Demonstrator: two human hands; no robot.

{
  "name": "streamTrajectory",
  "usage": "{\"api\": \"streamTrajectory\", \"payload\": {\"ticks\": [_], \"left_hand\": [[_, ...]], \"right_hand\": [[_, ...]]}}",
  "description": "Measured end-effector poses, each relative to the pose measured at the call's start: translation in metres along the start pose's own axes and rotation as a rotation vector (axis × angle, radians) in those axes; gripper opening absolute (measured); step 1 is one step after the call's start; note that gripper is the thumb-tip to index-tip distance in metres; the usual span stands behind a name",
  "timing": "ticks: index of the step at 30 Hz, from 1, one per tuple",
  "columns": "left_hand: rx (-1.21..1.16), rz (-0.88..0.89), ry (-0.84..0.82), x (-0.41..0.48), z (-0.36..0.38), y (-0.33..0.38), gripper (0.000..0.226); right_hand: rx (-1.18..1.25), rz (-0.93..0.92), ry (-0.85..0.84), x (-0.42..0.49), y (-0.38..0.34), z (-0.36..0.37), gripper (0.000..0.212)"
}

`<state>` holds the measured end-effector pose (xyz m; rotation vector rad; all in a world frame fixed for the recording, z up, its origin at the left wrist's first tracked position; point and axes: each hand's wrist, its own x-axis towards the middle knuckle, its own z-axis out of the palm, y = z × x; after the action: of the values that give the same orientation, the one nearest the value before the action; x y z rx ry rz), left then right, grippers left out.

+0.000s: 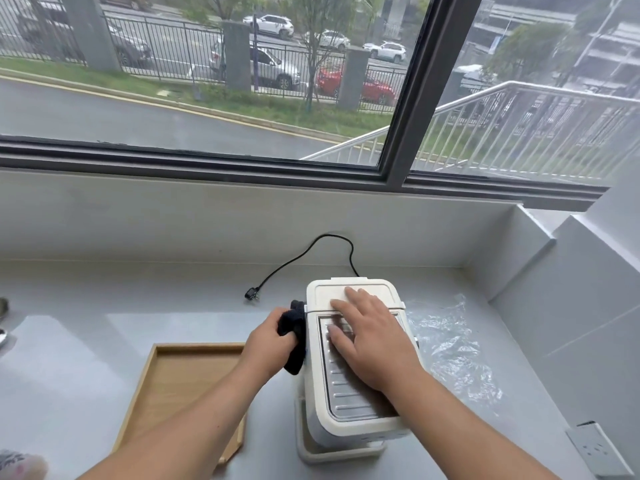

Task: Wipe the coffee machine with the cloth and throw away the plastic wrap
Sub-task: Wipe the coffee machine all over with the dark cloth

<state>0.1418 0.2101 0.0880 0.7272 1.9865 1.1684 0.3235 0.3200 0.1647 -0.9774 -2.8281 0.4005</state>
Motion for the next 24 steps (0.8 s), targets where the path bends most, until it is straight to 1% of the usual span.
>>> {"api": "streamTrajectory", "payload": {"ticks": [4,10,15,21,24], "left_hand": [[0.06,-0.033,0.009,0.012,0.007,-0.009,0.028],[0.175,-0.117,-0.021,0.029,0.015,-0.021,0.024],[0.287,-0.119,-0.037,0.044,0.019,-0.028,0.026],[0.337,-0.091,-0.044,0.058,0.025,-0.037,0.025],[0.409,-0.096,-0.024,0.064,0.027,-0.044,0.026]], "right_hand": [[-0.013,0.004,0.012,0.001,-0.001,0.0,0.059],[-0.033,0.021,0.002,0.0,-0.003,-0.002,0.057],[-0.039,0.029,-0.003,0.0,-0.003,-0.002,0.055],[-0.047,0.022,0.003,0.0,-0.005,-0.004,0.055],[-0.048,0.024,0.009,0.001,-0.005,-0.005,0.053]]}}
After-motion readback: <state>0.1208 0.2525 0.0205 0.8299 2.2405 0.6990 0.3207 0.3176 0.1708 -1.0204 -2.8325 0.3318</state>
